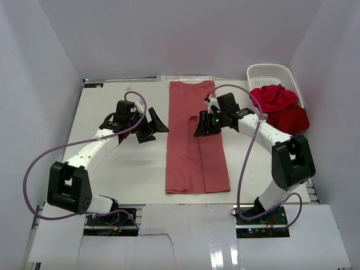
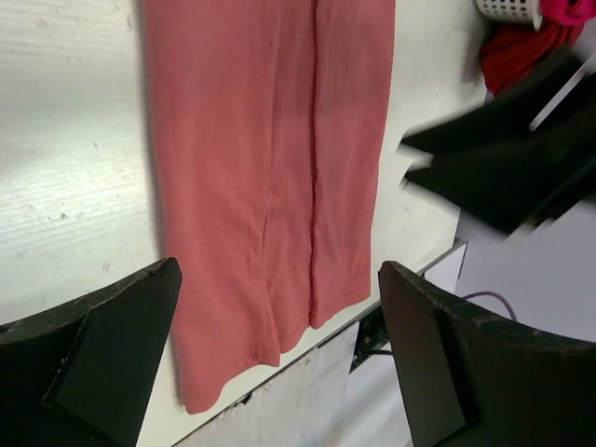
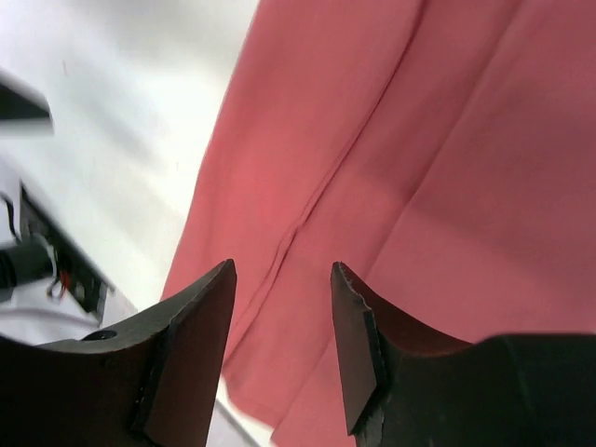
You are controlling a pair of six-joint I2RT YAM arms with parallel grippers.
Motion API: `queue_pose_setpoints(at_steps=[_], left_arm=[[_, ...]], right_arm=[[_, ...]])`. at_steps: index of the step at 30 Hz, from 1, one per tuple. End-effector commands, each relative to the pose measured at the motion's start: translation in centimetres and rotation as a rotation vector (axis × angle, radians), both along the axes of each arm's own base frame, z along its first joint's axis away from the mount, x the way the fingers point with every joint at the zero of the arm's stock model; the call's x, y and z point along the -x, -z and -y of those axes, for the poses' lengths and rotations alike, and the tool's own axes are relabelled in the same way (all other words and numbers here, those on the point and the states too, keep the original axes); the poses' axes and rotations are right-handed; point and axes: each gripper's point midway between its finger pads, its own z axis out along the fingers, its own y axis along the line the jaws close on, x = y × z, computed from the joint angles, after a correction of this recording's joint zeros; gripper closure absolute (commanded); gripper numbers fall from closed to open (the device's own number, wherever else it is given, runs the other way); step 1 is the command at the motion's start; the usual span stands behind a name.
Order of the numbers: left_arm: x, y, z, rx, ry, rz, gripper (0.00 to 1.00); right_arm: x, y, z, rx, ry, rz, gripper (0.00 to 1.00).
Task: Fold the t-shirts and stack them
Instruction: Grab the bottom of the folded rectangular tshirt with both arms
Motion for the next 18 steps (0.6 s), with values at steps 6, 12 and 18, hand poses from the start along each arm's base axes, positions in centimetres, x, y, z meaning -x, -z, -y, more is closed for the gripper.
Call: queue_pose_setpoints(at_steps=[6,12,18], left_arm=[[-8.5,-2.2,2.1,0.030,0.040,0.135,0.02],[-12.0,-3.0,3.4,0.059,0.036,0.161,0.02],[-12.5,-2.0,3.3,0.041,0.040,0.144,0.02]], right_arm=[[11.2,2.4,-0.3,-0.038,-0.045,-0.106,0.49],[15.6,3.1,-0.9,-0.080,-0.064,-0.162,0.50],[18.2,3.7,-2.2,-0.114,-0.108,-0.205,0.52]])
